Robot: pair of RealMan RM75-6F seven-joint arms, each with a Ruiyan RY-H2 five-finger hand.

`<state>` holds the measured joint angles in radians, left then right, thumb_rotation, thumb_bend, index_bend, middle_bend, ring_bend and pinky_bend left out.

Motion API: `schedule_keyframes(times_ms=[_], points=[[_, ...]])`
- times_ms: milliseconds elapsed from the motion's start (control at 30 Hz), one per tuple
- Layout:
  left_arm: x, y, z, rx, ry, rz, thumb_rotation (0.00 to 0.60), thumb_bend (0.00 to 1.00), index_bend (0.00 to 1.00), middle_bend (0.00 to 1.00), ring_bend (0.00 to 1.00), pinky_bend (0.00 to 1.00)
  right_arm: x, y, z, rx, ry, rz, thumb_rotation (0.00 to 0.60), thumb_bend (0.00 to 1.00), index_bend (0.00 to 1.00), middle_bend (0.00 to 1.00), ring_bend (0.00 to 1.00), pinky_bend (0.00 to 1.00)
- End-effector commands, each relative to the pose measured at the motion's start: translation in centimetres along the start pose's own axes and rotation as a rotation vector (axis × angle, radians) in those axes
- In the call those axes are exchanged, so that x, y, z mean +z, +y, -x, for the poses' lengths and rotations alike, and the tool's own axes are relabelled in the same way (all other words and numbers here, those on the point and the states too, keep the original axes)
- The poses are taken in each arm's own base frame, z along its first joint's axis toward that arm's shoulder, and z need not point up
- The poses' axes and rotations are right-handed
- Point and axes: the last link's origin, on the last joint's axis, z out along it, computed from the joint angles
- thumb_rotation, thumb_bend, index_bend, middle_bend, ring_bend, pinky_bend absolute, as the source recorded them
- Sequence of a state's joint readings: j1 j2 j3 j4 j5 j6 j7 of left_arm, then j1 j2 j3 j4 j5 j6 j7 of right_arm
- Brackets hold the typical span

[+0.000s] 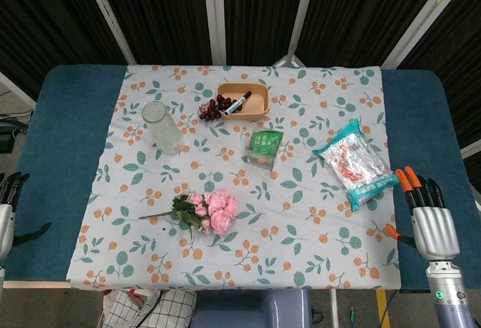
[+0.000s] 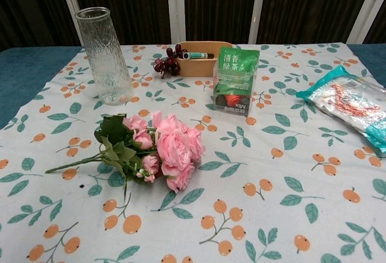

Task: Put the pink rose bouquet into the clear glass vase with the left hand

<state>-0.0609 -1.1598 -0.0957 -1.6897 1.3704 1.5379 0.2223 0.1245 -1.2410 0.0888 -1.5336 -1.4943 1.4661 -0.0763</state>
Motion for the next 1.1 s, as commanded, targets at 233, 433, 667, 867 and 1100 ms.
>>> schedule_keyframes(times_ms=[233,433,667,867,1100], points=[[-0.3,0.1,-0.1,-0.021,-0.006,0.006,0.6,0.16,0.14,0.1,0.05,0.19,-0.1,-0.4,0.3,-0.008,-0.01,-0.002,0.6,0.2,0.0,0.0,0.04,0.01],[-0.1,0.4,0.0,-0.03,-0.004,0.024,0.6,0.16,0.14,0.1,0.05,0.19,-0.2,-0.5,0.2,-0.012,-0.013,0.008,0.6,0.2,0.0,0.0,0.04,0.01],[-0.1,1.6,0.9,-0.098,-0.049,0.094,0.6,0.12,0.11,0.09,0.05,0.19,-0.5,-0.2,-0.1,0.0,-0.023,0.028,0.6,0.2,0.0,0.0,0.03,0.01],[1.1,6.0,1.9,-0.212,-0.14,0.154,0.6,0.1,0.1,0.06,0.04,0.19,-0.2,0.0,0.0,0.015,-0.036,0.035,0.6,0.2,0.0,0.0,0.03,0.01],[3.5,11.4,1.1,-0.207,-0.267,0.207,0.6,0.08,0.1,0.04,0.04,0.19,-0.3,0.1,0.1,0.012,-0.054,0.039,0.6,0.2,0.0,0.0,0.03,0.01]])
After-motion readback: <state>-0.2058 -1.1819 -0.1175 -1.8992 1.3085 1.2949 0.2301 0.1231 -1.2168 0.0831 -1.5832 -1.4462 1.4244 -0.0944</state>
